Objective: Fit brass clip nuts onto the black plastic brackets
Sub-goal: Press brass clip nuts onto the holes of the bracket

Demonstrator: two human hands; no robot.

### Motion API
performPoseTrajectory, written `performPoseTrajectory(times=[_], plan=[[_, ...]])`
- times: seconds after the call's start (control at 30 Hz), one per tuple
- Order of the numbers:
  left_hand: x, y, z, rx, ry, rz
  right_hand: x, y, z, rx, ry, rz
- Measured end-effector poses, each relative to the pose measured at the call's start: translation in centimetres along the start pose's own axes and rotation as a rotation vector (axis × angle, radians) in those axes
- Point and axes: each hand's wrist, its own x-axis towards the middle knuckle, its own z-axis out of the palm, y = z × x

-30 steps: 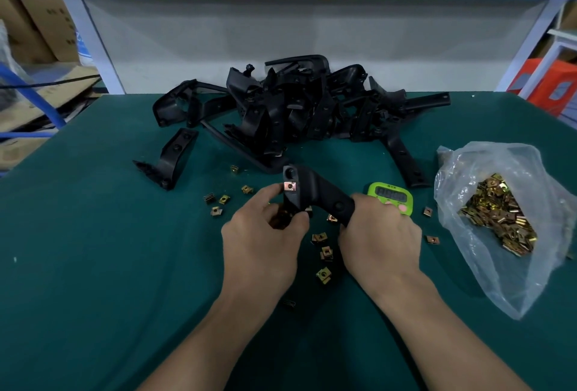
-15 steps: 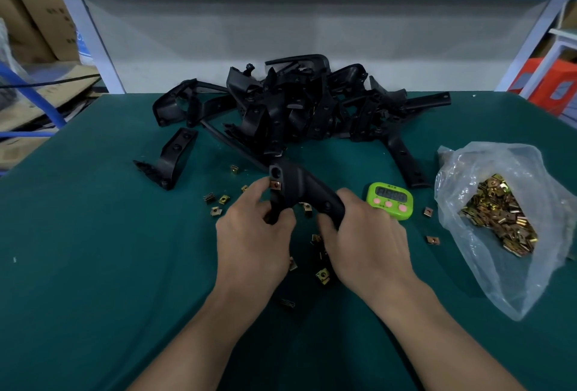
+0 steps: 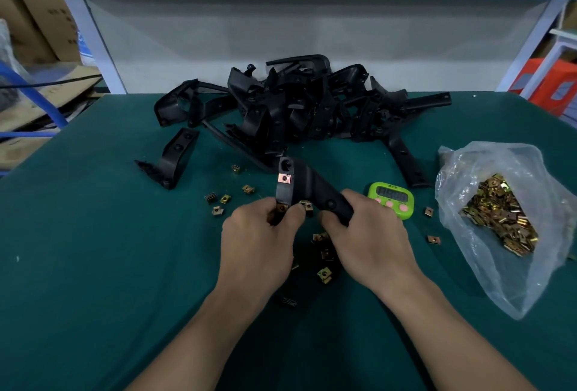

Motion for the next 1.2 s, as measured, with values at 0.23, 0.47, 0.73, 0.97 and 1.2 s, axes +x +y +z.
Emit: performPoseTrajectory(times=[0.23,0.47,0.73,0.97,1.2], plan=[[0.7,0.6,-0.7,-0.562,-0.184,-0.267,0.2,0.5,0.1,0.052,0.015,0.043],[2.7,-0.2,-3.9,-1.297,-0.383,-0.58,1.2,1.1,-0.5,0.312,-0.043,0.168],[2.3,0.2,-2.9,-1.307,-0.513,-0.512,1.1,1.0,-0.4,0.267,-0.034,0.141],[1.8,0.2,-2.8,-1.149,-0.452,-0.443,1.1,1.1,-0.3,0.231,-0.041,0.117],[1.3,0.0,-2.1,-0.807,-0.261,-0.426,1.1,1.2,-0.2,0.188,-0.032,0.107]])
